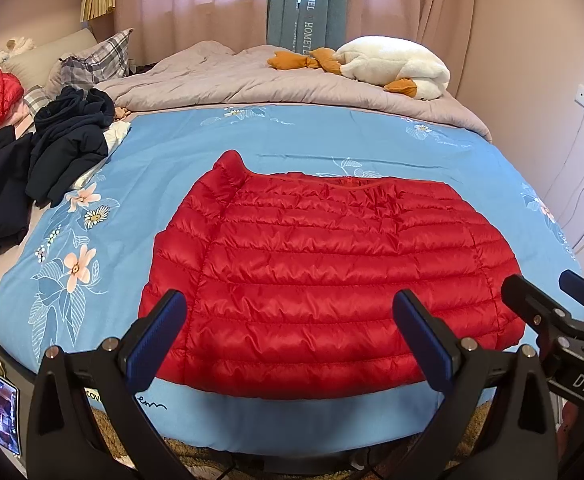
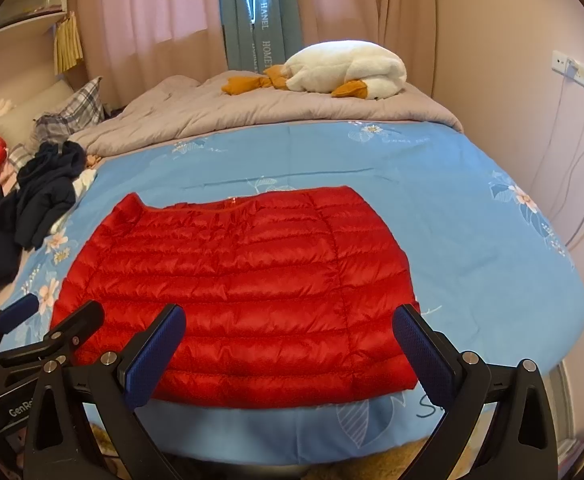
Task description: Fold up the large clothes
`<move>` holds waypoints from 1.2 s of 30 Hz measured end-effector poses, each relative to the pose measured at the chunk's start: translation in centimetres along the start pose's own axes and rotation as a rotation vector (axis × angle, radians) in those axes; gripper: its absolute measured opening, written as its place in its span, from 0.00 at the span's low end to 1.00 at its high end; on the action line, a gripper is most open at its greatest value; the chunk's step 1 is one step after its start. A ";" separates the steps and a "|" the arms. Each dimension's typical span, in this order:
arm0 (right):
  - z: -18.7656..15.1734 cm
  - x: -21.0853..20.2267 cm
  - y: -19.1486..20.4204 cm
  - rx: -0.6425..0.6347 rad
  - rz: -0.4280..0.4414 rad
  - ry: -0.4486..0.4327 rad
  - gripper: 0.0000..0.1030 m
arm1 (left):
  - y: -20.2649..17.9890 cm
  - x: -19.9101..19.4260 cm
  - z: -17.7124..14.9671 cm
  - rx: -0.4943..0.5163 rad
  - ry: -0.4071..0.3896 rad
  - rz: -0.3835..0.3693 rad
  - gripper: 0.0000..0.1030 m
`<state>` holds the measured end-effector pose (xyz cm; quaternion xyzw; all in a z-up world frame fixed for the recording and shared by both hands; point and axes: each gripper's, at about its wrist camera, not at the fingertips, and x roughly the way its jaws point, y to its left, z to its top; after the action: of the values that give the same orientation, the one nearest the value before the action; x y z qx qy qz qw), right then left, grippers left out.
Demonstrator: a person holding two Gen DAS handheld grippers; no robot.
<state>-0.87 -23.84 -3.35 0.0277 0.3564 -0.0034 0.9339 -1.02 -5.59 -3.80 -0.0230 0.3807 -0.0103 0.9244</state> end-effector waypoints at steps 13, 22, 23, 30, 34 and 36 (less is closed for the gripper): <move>-0.2 0.1 0.2 -0.002 0.002 0.002 0.99 | 0.1 -0.1 -0.1 -0.001 -0.001 -0.002 1.00; -0.2 0.1 0.3 -0.004 0.004 0.003 0.99 | 0.2 -0.2 -0.1 -0.002 -0.003 -0.003 1.00; -0.2 0.1 0.3 -0.004 0.003 0.004 0.99 | 0.2 -0.2 -0.1 -0.002 -0.003 -0.003 1.00; -0.3 0.2 0.4 -0.004 0.004 0.004 0.99 | 0.4 -0.3 -0.1 -0.006 -0.003 -0.001 1.00; -0.3 0.2 0.4 -0.004 0.002 0.005 0.99 | 0.7 -0.3 0.0 -0.011 -0.005 0.002 1.00; -0.4 0.3 0.6 -0.005 0.000 0.005 0.99 | 0.7 -0.3 0.0 -0.011 -0.005 0.004 1.00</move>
<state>-0.88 -23.25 -3.81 0.0255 0.3587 -0.0024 0.9331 -1.27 -4.89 -3.62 -0.0273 0.3784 -0.0065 0.9252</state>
